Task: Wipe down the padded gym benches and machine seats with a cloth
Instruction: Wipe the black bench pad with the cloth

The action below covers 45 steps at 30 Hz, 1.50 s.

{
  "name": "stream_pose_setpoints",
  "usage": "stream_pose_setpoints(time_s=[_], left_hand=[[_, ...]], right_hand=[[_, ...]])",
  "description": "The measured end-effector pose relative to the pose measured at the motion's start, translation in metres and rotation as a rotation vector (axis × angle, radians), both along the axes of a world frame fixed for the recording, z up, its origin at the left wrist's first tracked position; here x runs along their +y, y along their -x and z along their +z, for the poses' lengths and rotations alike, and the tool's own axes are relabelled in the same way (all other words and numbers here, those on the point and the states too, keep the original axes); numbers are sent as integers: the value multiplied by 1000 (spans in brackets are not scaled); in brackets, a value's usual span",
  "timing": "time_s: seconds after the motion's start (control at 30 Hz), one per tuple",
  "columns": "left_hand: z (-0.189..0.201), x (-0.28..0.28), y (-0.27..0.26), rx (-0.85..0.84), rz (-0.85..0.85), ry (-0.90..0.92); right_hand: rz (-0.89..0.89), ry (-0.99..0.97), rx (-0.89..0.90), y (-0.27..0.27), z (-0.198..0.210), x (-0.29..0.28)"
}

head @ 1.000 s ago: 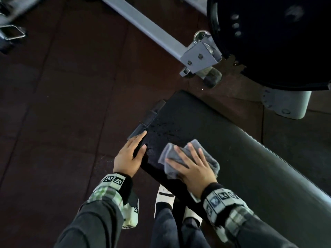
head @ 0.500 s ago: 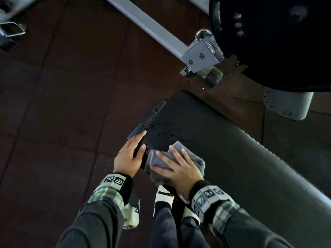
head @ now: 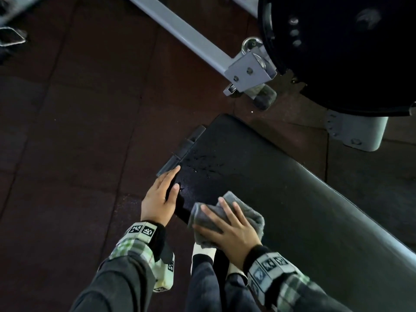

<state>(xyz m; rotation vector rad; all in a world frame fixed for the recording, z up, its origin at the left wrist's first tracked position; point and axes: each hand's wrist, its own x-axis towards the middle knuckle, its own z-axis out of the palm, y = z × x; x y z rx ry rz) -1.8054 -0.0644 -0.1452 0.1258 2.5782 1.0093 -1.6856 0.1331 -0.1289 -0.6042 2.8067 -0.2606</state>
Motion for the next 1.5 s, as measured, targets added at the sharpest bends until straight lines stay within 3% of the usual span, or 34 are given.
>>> stream_pose_setpoints(time_s=[0.07,0.17,0.3,0.53,0.8,0.97,1.13,1.3,1.5], left_hand=[[-2,0,-1,17,4,-14],[-3,3,-2,17,32,-45],[1,12,5,-36,49,-39],[5,35,31,-91,-37,173],[-1,31,28,-37,-72,145],[0,32,26,-26,-44,133],[3,34,26,-37,-33,151],[5,36,26,-37,-26,151],[2,36,27,-26,-26,150]], right_hand=[[-21,-15,5,28,1,-2],[-192,-66,-22,56,7,16],[-333,-56,-76,35,10,53],[-215,16,-112,-26,15,43],[-205,12,-31,44,4,12],[-338,-55,-12,91,2,44],[-440,-52,-45,59,0,86],[-284,-7,13,19,5,53],[-232,-12,-14,78,4,24]])
